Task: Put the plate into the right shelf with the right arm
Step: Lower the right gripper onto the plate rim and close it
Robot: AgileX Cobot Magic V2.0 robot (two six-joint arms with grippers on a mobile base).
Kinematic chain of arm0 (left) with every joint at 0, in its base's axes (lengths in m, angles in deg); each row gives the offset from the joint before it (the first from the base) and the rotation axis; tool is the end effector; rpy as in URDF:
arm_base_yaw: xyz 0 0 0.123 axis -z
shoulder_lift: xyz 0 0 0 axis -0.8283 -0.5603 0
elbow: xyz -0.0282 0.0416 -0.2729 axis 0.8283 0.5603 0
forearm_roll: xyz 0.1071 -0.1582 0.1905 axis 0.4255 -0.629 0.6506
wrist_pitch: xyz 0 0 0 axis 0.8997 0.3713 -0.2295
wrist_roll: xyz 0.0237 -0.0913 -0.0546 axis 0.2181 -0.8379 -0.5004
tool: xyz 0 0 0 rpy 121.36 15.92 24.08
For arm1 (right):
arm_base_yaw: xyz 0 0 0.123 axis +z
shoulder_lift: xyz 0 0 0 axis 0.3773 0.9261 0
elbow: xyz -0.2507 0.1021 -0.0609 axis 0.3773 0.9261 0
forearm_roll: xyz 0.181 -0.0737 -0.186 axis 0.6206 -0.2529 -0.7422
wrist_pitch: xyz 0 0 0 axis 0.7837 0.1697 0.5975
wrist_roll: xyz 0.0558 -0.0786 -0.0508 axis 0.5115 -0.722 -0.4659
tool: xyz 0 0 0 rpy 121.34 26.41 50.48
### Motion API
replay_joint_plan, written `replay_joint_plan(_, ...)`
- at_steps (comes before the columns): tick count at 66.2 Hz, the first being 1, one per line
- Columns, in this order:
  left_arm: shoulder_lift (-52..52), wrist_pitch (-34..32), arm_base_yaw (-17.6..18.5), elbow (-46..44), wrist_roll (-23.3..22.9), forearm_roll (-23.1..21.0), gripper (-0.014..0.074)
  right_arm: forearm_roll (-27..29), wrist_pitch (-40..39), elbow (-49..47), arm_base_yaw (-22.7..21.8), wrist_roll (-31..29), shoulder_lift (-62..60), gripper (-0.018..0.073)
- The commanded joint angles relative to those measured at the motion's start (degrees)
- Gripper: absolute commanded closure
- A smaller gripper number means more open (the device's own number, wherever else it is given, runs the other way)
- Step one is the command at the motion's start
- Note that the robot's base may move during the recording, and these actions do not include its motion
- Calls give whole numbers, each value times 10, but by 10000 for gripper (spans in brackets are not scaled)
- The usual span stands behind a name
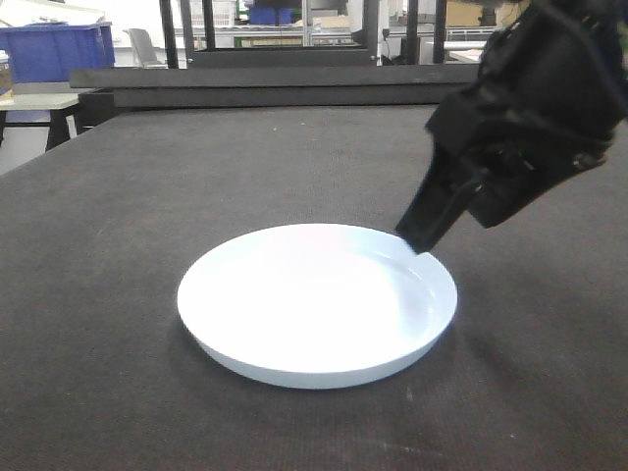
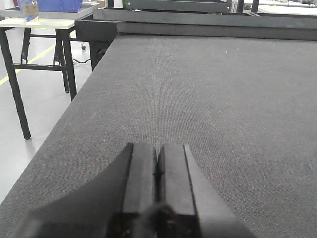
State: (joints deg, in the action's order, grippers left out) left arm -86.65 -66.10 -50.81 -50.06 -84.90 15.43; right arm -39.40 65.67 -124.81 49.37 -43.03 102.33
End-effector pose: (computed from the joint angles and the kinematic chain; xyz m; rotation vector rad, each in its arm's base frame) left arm 0.1000 -0.0095 0.1909 0.0738 1.6182 -0.0744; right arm 0.2633 0.1625 0.2146 -0.8107 2.4485 0.4287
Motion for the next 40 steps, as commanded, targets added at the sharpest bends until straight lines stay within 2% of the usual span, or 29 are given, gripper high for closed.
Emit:
replay_joint_plan(1,3,-49,3,5,-2,-2,643,7,-51,-23,1,-2,5,-73)
replay_joint_plan(24,3,-49,3,5,-2,-2,643,7,-130,-24,1,-1,60,-73)
replay_joint_plan(40,3,-49,3,5,-2,-2,643,7,-138,-24,1,-1,86,-73)
